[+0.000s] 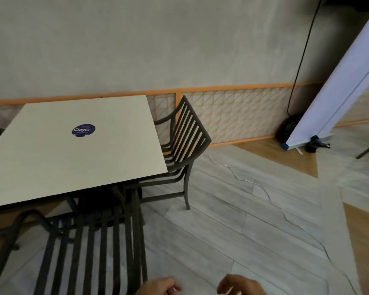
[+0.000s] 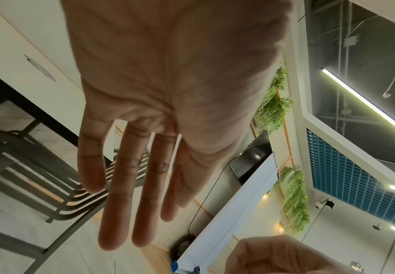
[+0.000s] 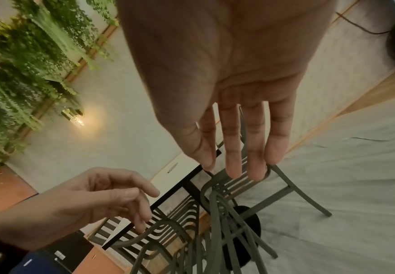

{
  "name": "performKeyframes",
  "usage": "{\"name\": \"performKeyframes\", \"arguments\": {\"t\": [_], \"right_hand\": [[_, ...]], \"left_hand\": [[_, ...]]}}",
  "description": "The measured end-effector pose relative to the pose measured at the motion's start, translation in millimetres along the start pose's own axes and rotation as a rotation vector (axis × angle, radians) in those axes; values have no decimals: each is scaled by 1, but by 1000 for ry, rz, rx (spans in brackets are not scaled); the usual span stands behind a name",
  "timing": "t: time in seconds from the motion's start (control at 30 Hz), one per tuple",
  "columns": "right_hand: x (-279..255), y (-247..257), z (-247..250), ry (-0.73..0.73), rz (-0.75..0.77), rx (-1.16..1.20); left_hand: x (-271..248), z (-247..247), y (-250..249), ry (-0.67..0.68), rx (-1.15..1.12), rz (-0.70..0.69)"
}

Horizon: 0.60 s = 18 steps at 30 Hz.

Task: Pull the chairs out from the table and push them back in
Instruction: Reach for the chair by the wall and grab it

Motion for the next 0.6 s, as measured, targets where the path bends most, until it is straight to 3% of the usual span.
{"name": "performKeyframes", "arguments": {"t": [0.03,0.1,0.23,0.37,0.6], "right_hand": [[18,8,9,76,91,45],[63,-1,31,141,96,98],[157,17,73,169,240,34],[255,35,121,93,330,36],[429,63,194,-68,412,-36]], "left_hand": [[11,7,-8,-88,-7,-18],[21,23,-32,-147,114,-74],[84,79,-61,-235,176,-143],[154,143,-82,-311,234,-162],[283,254,-112,-436,143,-162]]}}
Point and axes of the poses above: each hand's wrist, its own x-axis towards the middle knuckle, its own z-axis out of the back of the hand, y = z × x, the point moved 9 cm from there along x, towards the middle knuckle, and after that the axes turned 4 degrees about y, right-handed, at the moved point
